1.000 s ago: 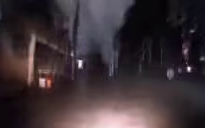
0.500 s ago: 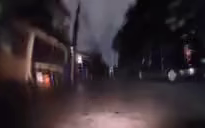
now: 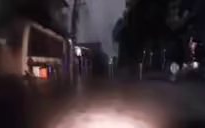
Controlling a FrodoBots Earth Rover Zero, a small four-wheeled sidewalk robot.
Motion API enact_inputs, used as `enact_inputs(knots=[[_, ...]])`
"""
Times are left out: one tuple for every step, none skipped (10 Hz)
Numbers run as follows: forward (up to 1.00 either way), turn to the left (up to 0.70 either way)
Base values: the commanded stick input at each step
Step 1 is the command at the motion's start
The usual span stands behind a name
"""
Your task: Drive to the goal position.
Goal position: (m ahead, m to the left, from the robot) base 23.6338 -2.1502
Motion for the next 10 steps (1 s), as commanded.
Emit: enact_inputs(knots=[[0.30,0.00],[0.30,0.00],[0.34,0.00],[0.43,0.00],[0.51,0.00],[0.61,0.00],[0.70,0.00],[0.73,0.00],[0.77,0.00],[0.80,0.00]])
